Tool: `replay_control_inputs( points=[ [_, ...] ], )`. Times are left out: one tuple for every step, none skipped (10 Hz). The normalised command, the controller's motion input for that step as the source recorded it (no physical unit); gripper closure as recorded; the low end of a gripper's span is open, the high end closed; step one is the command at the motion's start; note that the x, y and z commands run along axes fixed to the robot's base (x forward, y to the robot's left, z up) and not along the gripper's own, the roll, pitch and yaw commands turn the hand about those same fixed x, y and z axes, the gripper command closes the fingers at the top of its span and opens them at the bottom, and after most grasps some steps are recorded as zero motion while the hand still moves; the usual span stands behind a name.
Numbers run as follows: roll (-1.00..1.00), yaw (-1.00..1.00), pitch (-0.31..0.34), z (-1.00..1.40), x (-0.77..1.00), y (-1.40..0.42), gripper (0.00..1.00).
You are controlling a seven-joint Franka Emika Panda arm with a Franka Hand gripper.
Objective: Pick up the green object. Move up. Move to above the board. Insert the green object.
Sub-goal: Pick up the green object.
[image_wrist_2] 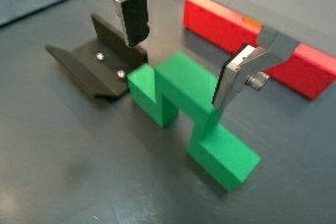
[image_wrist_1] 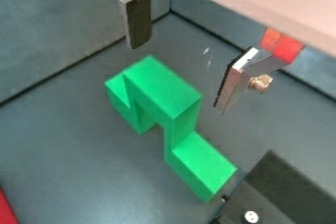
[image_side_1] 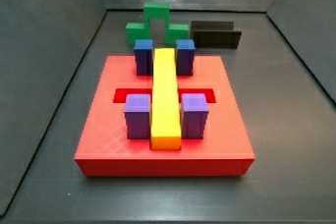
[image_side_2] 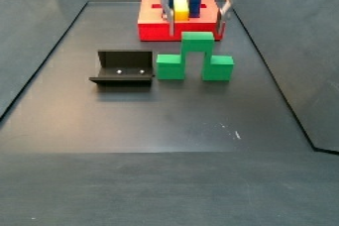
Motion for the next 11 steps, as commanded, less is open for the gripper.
replay_control_inputs(
  points=[
    [0.0,0.0,-0.059,-0.16,-0.08,0.0,0.0],
    [0.0,0.0,-0.077,-0.25,-0.09,-0.02,0.0],
    [0.0,0.0,-0.094,-0.27,-0.11,-0.08,0.0],
    [0.0,0.0,-0.12,-0.35,-0.07,-0.15,0.0],
    [0.0,0.0,-0.116,-0.47,-0.03,-0.07,0.0],
    [0.0,0.0,-0.113,-0.54,-0.04,-0.07,0.0],
    [0.0,0.0,-0.109,-0.54,-0.04,-0.04,0.0],
    [0.0,0.0,-0.051,-0.29,0.0,-0.02,0.0],
    [0.0,0.0,-0.019,-0.02,-0.01,0.0,0.0],
    [0.0,0.0,-0.003,0.0,0.0,-0.01,0.0],
    [0.0,0.01,0.0,0.0,-0.03,-0.01,0.0]
  ],
)
